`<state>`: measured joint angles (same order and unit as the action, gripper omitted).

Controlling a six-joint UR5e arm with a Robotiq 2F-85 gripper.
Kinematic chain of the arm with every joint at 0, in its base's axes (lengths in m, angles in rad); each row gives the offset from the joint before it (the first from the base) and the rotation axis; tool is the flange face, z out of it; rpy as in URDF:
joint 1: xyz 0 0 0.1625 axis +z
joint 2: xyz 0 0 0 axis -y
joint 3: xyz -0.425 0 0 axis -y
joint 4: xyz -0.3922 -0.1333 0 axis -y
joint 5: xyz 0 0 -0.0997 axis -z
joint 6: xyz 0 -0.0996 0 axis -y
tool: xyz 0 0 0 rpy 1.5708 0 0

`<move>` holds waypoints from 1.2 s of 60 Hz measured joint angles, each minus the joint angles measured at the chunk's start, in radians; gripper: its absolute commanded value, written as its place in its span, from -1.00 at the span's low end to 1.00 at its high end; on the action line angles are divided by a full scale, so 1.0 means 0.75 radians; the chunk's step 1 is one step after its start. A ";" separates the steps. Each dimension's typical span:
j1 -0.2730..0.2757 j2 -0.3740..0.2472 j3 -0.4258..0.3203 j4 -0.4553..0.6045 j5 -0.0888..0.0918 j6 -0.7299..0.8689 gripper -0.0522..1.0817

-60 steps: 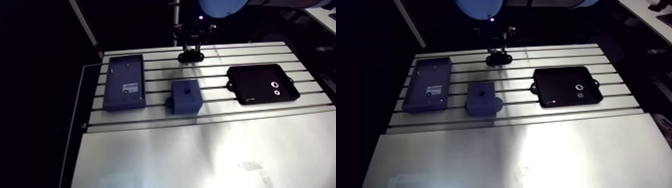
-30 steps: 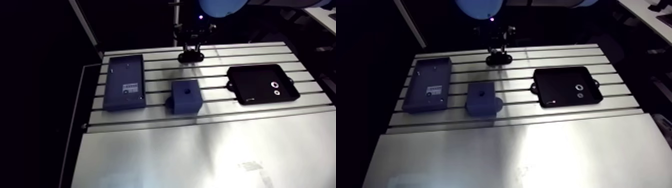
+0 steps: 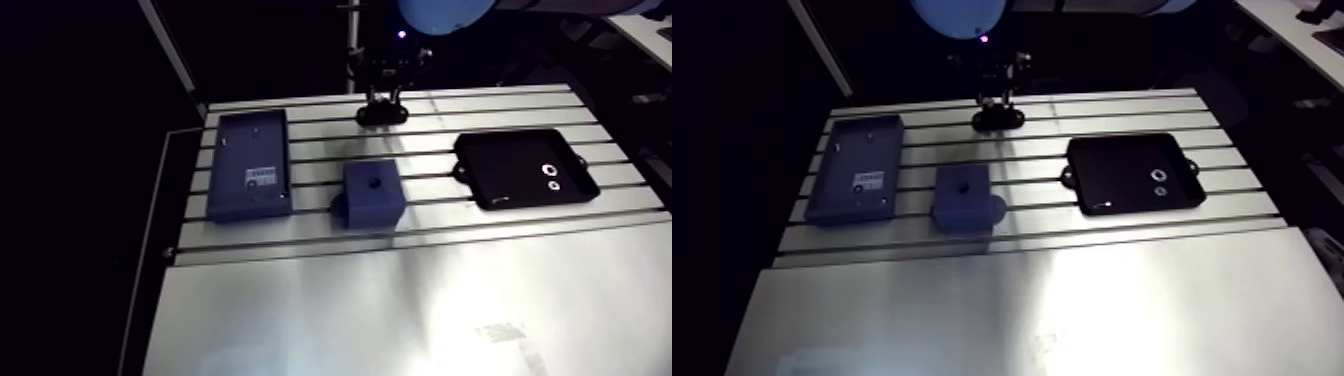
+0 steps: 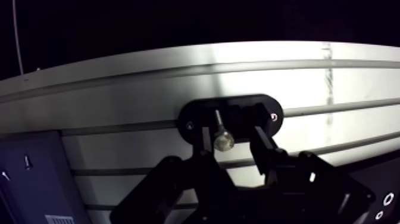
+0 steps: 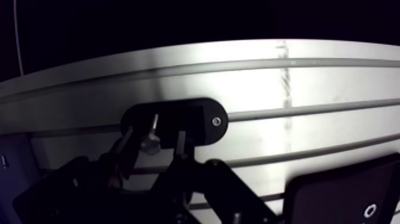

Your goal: Pick up the M10 bolt and insert it into the hex recess until seated.

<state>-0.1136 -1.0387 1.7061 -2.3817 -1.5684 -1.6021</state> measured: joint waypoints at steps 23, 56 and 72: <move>0.002 0.000 -0.001 0.000 0.000 0.002 0.04; 0.008 0.002 -0.008 0.000 0.000 0.002 0.07; 0.008 0.003 -0.008 0.000 0.001 0.002 0.08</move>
<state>-0.1075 -1.0365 1.7001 -2.3817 -1.5677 -1.6007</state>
